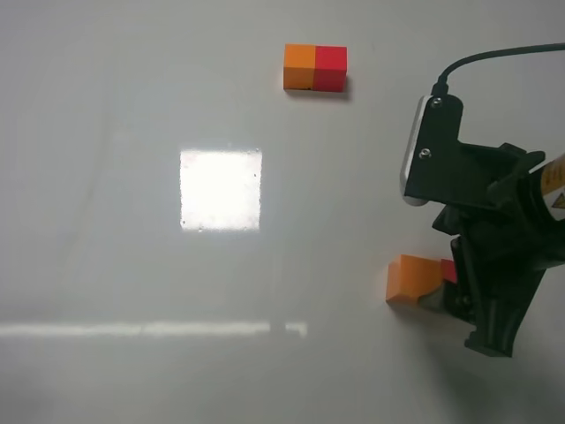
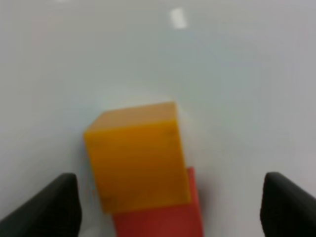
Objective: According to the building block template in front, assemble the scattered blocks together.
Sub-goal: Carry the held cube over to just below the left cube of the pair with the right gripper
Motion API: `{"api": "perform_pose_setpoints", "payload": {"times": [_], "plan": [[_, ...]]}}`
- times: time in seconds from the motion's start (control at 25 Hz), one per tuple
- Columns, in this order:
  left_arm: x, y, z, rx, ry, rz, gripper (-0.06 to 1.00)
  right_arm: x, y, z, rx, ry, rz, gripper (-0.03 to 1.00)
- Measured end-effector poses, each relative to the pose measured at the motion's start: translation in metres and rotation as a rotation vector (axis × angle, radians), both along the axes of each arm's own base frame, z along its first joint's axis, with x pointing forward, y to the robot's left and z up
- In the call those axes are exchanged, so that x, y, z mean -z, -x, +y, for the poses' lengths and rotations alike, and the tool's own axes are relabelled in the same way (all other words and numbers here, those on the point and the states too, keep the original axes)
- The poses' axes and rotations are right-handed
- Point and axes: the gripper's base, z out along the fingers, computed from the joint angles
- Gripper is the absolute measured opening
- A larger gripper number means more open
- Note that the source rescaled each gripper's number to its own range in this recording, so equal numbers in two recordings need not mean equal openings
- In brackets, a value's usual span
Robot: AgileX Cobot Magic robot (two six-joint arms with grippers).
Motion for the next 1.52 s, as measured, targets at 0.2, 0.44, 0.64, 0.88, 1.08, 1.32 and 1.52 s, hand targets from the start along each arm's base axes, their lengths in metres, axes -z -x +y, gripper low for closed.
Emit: {"api": "perform_pose_setpoints", "payload": {"times": [0.2, 0.44, 0.64, 0.88, 1.08, 1.32, 1.52], "plan": [[0.0, 0.0, 0.0, 0.0, 0.0, 0.0, 0.0, 0.014, 0.0, 0.001, 0.014, -0.017, 0.008, 0.69], [0.0, 0.0, 0.0, 0.0, 0.0, 0.0, 0.0, 0.012, -0.006, 0.001, 0.034, -0.039, -0.04, 0.69], [0.0, 0.0, 0.0, 0.0, 0.0, 0.0, 0.0, 0.025, -0.015, 0.0, 0.063, 0.001, -0.008, 0.66], [0.0, 0.0, 0.0, 0.0, -0.001, 0.0, 0.0, 0.034, -0.021, 0.005, 0.062, 0.031, 0.009, 0.65], [0.0, 0.0, 0.0, 0.0, -0.001, 0.0, 0.0, 0.038, -0.024, 0.007, 0.061, 0.045, 0.019, 0.65], [0.0, 0.0, 0.0, 0.0, -0.001, 0.0, 0.0, 0.038, -0.024, 0.007, 0.061, 0.053, 0.016, 0.39], [0.0, 0.0, 0.0, 0.0, -0.001, 0.0, 0.0, 0.038, -0.024, 0.007, 0.063, 0.056, 0.019, 0.01]]}}
